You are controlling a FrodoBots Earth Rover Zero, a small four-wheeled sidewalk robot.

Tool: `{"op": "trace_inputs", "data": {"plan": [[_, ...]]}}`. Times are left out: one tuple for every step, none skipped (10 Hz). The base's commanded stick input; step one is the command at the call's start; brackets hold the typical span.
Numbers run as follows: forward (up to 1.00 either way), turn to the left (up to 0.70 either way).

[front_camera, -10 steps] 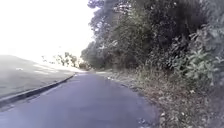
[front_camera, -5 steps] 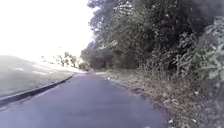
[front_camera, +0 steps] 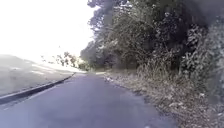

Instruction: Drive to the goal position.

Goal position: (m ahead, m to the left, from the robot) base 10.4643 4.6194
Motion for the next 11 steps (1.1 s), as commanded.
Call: {"op": "trace_inputs", "data": {"plan": [[0.45, 0.0], [0.45, 0.0], [0.45, 0.0], [0.7, 0.0], [0.7, 0.0], [0.7, 0.0], [0.7, 0.0], [0.7, 0.14], [0.7, 0.14], [0.7, 0.14], [0.7, 0.14]]}}
